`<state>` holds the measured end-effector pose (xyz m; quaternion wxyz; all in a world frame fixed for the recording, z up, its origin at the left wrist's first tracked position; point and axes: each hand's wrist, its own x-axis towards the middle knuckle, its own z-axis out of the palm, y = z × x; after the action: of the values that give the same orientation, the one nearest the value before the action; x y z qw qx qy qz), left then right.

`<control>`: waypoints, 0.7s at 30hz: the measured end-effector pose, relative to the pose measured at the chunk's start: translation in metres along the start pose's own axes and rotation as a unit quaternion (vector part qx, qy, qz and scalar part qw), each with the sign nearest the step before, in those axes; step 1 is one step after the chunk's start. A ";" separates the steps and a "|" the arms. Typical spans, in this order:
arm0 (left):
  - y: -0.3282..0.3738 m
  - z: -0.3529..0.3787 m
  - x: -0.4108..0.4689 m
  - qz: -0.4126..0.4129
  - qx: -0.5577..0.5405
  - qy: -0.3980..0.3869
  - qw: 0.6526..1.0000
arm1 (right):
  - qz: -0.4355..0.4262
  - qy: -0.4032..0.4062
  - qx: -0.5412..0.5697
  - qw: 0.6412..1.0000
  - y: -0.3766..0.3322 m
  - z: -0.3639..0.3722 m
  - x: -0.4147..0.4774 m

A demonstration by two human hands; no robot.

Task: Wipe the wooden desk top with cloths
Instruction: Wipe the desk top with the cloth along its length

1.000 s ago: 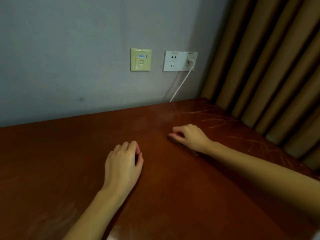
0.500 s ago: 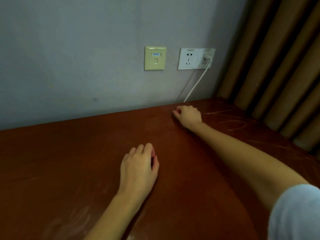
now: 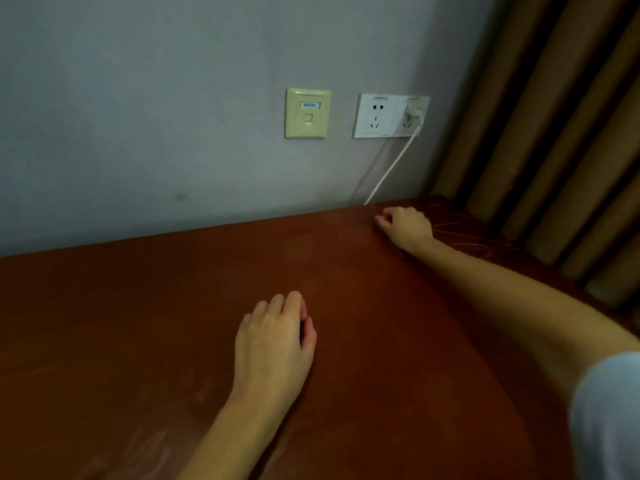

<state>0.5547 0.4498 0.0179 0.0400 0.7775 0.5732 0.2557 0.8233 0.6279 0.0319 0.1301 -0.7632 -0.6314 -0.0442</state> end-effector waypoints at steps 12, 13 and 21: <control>-0.003 0.005 0.000 0.006 0.012 0.025 1.000 | -0.210 -0.036 0.049 0.976 -0.102 0.006 -0.052; -0.004 0.005 0.000 0.007 0.014 0.023 1.000 | -0.230 -0.044 0.052 0.971 -0.093 0.003 -0.063; -0.002 0.001 0.001 0.000 -0.007 0.001 1.000 | -0.038 -0.008 0.000 0.999 -0.001 -0.002 -0.010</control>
<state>0.5534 0.4517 0.0169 0.0448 0.7771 0.5713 0.2602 0.8201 0.6182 0.0317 0.1236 -0.7386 -0.6613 -0.0431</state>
